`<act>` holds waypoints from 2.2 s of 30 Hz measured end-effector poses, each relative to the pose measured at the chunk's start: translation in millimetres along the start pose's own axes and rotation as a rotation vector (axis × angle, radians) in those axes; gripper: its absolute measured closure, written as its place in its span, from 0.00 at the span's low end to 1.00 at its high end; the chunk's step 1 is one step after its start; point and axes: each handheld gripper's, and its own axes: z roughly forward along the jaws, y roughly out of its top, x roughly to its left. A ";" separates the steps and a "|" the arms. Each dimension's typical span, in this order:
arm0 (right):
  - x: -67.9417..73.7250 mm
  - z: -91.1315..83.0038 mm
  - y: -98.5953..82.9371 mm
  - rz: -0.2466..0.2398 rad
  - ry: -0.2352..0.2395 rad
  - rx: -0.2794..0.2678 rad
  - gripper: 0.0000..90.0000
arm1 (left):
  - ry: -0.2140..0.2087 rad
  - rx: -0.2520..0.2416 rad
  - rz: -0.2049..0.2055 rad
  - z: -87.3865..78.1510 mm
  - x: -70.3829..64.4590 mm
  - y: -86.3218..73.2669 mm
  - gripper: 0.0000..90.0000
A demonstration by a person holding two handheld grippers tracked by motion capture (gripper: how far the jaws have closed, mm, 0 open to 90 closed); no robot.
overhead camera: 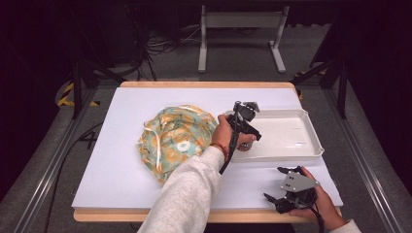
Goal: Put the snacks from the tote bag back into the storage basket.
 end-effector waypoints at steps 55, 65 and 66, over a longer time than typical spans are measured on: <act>0.3 1.9 0.4 -0.002 0.004 0.008 0.08 | 0.076 -0.076 0.046 -66.5 45.4 -26.2 0.13; 0.2 1.8 0.5 -0.003 0.000 0.008 0.08 | 0.117 -0.058 0.072 -73.5 54.6 -34.4 0.12; 0.2 1.7 0.5 -0.003 0.001 0.007 0.08 | 0.117 -0.053 0.077 -73.9 55.0 -35.3 0.12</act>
